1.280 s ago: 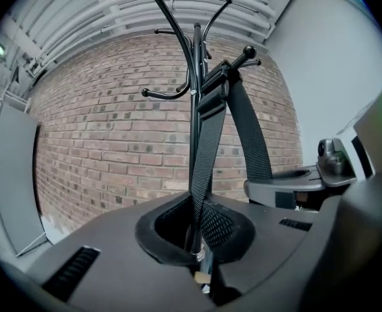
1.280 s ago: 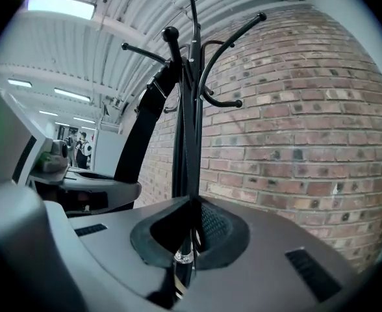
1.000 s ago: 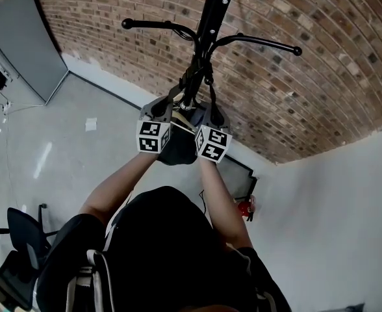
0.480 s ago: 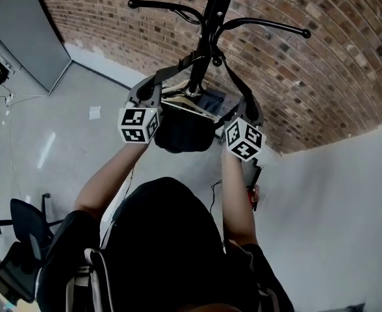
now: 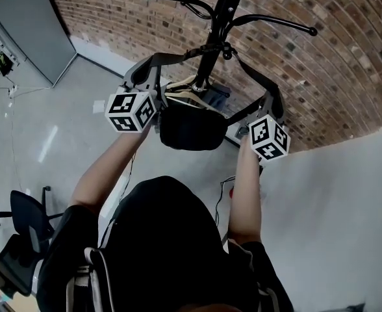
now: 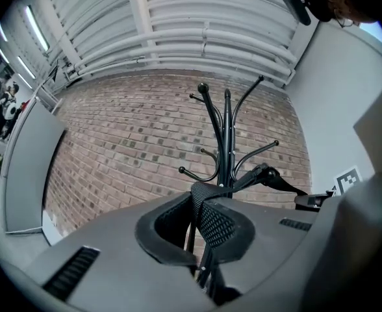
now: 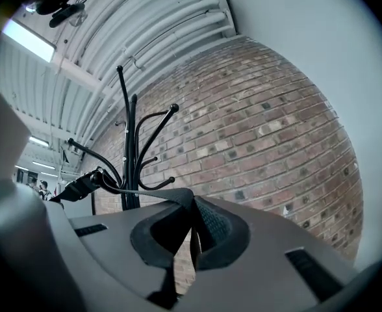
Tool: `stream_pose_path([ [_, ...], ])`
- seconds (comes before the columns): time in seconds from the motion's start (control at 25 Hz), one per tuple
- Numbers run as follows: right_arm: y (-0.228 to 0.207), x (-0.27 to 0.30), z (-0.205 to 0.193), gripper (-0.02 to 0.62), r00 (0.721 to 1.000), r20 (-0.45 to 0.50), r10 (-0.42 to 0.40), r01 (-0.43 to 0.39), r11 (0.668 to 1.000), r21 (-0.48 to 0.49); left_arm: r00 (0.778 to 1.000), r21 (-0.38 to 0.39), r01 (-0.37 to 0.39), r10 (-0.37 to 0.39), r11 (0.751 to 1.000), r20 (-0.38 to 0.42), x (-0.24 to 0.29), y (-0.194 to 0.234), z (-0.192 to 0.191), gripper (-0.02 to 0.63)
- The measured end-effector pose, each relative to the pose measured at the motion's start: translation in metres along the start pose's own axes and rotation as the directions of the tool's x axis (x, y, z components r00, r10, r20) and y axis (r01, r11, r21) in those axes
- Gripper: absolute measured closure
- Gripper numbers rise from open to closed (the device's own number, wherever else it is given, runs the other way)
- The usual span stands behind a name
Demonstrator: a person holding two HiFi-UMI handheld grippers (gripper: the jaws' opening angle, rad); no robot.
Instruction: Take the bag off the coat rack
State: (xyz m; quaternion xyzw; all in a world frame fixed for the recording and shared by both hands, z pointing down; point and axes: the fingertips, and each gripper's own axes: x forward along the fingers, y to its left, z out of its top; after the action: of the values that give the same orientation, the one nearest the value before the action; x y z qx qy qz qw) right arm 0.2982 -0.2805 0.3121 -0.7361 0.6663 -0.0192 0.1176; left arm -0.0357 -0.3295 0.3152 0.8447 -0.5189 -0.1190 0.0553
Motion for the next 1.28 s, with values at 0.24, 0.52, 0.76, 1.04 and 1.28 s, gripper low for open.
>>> stream_pose_path([
  [0.24,0.007,-0.017,0.018,0.575,1.000,-0.003,0.020,-0.020,0.998,-0.058,1.000,0.016,0.009,-0.010,1.000,0.024,-0.013,-0.006,0.023,0.586],
  [0.52,0.017,-0.035,0.027,0.575,0.999,0.002,0.032,-0.032,0.991,-0.127,0.999,-0.004,0.033,-0.033,0.999,0.041,-0.025,-0.013,0.041,0.586],
  [0.76,0.031,-0.046,0.044,0.575,0.997,0.035,0.062,-0.058,0.990,-0.125,0.995,-0.006,0.057,-0.056,0.998,0.088,-0.032,-0.015,0.058,0.584],
  [1.04,0.047,-0.059,0.058,0.575,0.991,0.081,0.106,-0.097,0.990,-0.106,0.990,-0.076,0.075,-0.065,0.994,0.123,-0.027,-0.017,0.066,0.586],
  [1.28,0.028,-0.072,0.075,0.575,0.991,0.105,0.081,-0.074,0.995,-0.067,0.983,-0.088,0.086,-0.070,0.992,0.172,-0.035,-0.015,0.086,0.586],
])
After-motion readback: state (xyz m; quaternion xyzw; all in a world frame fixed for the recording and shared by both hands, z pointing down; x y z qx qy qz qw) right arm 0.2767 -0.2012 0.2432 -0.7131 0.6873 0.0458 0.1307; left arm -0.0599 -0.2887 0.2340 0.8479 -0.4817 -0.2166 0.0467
